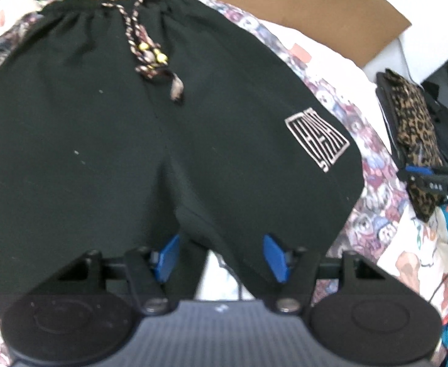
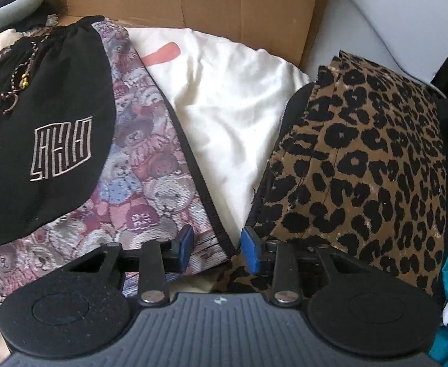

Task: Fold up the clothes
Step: 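Push the left gripper along the shorts leg to smooth it flat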

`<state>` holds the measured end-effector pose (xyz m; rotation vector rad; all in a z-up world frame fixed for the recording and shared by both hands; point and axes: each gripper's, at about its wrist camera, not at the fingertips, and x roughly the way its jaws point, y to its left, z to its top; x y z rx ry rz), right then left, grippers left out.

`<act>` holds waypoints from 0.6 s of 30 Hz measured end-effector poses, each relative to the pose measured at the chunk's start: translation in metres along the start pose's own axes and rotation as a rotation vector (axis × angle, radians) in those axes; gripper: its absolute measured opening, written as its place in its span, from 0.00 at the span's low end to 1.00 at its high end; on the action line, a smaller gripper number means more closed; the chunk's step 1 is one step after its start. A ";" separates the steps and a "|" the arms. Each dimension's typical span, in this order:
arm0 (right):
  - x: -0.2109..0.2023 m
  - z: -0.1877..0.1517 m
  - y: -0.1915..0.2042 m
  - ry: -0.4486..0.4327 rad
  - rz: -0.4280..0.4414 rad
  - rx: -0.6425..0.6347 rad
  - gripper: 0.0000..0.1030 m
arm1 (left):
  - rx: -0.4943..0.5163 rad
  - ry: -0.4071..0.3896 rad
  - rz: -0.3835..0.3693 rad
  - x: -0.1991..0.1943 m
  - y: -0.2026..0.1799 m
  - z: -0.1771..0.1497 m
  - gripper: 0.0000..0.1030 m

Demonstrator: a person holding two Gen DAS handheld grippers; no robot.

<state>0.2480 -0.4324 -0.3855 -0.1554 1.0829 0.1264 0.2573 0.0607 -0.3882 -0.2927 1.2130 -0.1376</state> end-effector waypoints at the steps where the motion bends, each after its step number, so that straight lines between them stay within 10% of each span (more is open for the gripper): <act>1: 0.003 0.000 -0.002 0.006 0.006 0.009 0.40 | 0.002 0.005 -0.007 0.001 -0.001 -0.002 0.60; 18: -0.003 -0.009 0.007 -0.032 -0.001 -0.097 0.32 | 0.003 0.039 -0.020 0.006 -0.002 -0.014 0.60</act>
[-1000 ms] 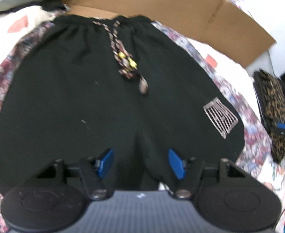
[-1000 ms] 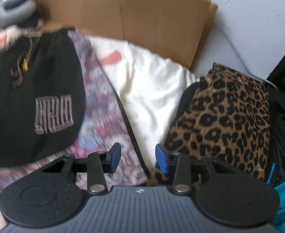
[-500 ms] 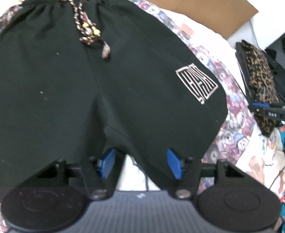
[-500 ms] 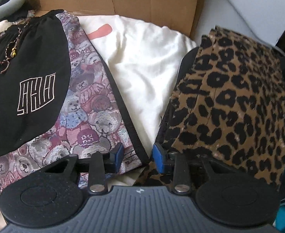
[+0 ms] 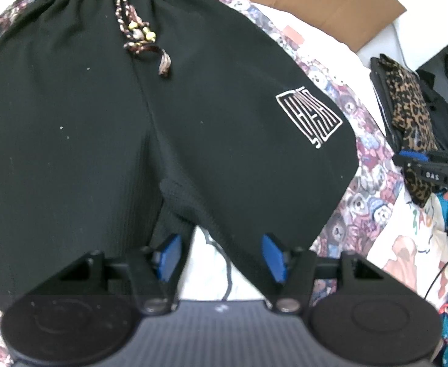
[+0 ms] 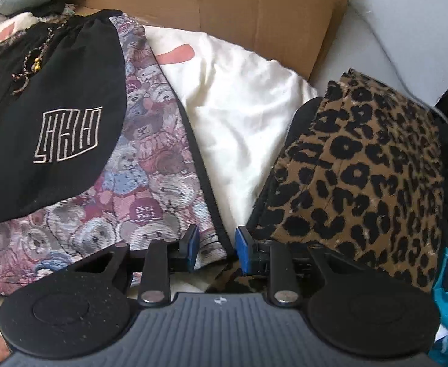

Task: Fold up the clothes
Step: 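Push the left gripper along the shorts leg to smooth it flat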

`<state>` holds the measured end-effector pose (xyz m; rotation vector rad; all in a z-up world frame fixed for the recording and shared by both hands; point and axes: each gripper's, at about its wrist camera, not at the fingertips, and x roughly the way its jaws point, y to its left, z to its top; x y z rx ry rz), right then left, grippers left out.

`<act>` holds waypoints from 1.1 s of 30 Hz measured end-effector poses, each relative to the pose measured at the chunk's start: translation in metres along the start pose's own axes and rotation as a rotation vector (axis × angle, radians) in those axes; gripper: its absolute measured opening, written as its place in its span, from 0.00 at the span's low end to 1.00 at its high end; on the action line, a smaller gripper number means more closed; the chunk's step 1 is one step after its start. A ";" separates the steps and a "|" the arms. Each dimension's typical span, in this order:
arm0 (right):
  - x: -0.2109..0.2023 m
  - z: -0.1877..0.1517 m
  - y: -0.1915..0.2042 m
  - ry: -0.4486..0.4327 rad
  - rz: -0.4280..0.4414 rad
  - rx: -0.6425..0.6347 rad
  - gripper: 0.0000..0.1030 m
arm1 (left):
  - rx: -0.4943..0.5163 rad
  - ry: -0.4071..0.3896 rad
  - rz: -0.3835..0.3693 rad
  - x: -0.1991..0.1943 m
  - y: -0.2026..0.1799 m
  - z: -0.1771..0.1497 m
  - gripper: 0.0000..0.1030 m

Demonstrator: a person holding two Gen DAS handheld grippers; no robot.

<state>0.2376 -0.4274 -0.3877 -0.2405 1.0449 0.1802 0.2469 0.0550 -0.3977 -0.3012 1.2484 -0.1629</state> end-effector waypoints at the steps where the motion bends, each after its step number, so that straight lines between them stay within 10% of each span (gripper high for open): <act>1: 0.002 0.000 -0.001 0.009 0.011 0.005 0.32 | 0.001 0.000 0.000 0.000 -0.001 0.000 0.60; 14: 0.008 -0.007 0.009 0.026 -0.006 -0.028 0.07 | -0.007 0.010 -0.015 0.002 -0.002 -0.001 0.60; 33: 0.006 0.003 0.006 0.057 -0.076 0.026 0.05 | -0.056 0.078 -0.152 0.016 -0.005 -0.020 0.48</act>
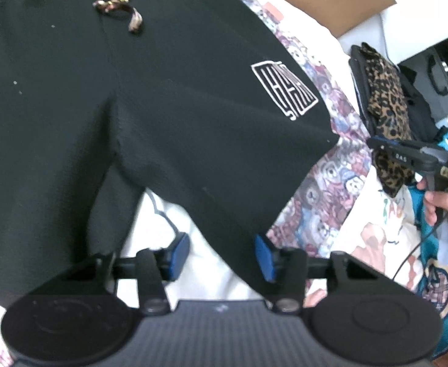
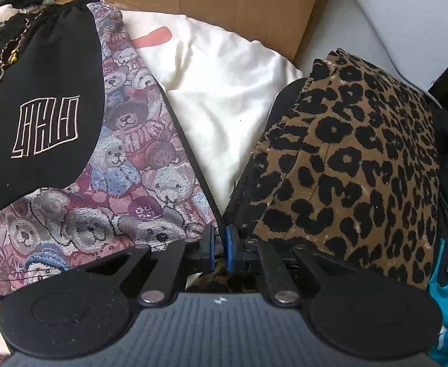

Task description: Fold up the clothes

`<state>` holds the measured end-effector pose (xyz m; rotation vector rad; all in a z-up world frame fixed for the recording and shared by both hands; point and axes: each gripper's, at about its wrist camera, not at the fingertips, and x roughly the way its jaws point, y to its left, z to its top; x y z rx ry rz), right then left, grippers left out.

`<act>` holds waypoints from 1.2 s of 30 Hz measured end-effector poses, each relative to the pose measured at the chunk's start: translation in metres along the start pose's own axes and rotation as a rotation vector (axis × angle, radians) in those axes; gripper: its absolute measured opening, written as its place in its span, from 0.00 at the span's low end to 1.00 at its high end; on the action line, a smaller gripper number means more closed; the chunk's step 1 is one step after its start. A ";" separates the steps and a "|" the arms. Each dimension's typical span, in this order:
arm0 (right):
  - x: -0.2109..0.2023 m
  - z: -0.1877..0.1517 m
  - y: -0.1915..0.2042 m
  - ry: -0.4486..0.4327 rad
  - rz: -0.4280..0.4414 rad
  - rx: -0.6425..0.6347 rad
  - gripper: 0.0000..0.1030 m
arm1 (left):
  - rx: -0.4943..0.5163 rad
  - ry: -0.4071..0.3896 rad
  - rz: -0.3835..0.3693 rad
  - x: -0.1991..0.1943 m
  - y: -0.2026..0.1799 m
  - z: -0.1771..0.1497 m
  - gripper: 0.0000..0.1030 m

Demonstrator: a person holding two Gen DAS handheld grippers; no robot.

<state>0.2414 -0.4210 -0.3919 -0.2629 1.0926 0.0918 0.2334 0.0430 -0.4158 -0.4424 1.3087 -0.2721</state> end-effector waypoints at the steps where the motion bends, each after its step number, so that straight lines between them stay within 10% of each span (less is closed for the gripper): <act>1: -0.001 0.000 0.000 0.002 -0.005 0.001 0.05 | -0.002 0.005 -0.010 0.002 -0.001 -0.001 0.47; 3: -0.002 0.000 -0.001 0.008 -0.008 0.016 0.05 | -0.012 0.023 -0.028 0.008 -0.004 -0.001 0.36; 5: -0.003 0.001 -0.002 0.012 -0.008 0.036 0.05 | -0.022 0.062 -0.063 0.015 -0.006 -0.004 0.01; 13: -0.013 0.004 -0.008 0.007 -0.033 0.055 0.05 | -0.018 0.107 -0.167 0.019 -0.017 -0.018 0.01; 25: -0.024 0.008 -0.001 -0.031 -0.073 0.034 0.11 | 0.017 0.119 -0.128 0.021 -0.016 -0.021 0.01; 36: -0.052 0.015 0.037 -0.159 0.188 0.091 0.33 | -0.026 0.132 -0.139 0.022 -0.013 -0.016 0.17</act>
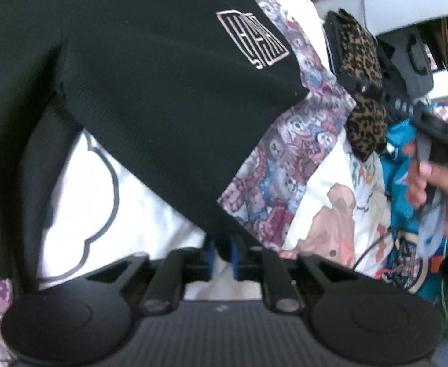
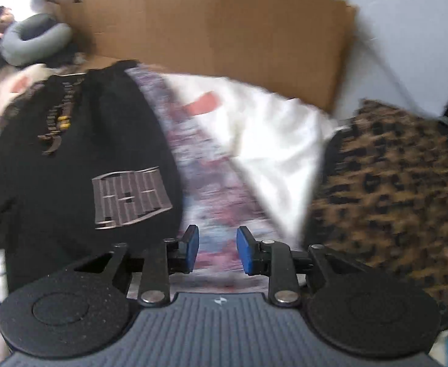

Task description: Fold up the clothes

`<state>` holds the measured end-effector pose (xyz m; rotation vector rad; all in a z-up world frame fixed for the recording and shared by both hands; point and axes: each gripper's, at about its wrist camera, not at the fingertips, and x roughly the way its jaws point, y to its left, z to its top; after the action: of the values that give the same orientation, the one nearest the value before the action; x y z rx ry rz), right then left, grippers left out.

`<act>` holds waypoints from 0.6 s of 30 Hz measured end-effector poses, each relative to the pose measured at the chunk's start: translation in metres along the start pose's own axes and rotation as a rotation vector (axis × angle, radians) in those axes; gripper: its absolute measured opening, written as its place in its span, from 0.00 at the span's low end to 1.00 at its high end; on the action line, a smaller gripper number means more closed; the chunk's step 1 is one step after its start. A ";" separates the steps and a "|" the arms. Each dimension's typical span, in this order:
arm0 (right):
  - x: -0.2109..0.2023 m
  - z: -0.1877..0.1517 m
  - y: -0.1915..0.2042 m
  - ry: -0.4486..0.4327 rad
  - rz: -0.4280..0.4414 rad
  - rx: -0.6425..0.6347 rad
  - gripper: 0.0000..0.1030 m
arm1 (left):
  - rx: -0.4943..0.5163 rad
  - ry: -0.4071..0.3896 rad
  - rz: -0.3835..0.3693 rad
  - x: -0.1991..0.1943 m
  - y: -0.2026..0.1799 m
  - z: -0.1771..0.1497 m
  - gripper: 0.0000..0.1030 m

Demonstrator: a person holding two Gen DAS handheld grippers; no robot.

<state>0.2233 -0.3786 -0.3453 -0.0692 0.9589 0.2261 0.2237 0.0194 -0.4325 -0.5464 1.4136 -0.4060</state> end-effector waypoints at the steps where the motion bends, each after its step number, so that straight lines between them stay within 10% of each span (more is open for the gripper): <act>1: 0.003 -0.002 0.007 0.009 0.033 0.000 0.33 | -0.014 -0.002 -0.002 0.001 0.002 0.000 0.26; 9: 0.029 -0.036 0.032 0.129 0.091 -0.050 0.33 | -0.088 0.005 -0.074 0.009 0.008 0.005 0.35; 18: 0.024 -0.064 0.024 0.194 0.071 -0.096 0.32 | -0.026 0.055 -0.061 0.018 -0.004 0.012 0.05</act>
<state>0.1796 -0.3618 -0.4006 -0.1473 1.1444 0.3359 0.2378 0.0072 -0.4437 -0.6042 1.4599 -0.4546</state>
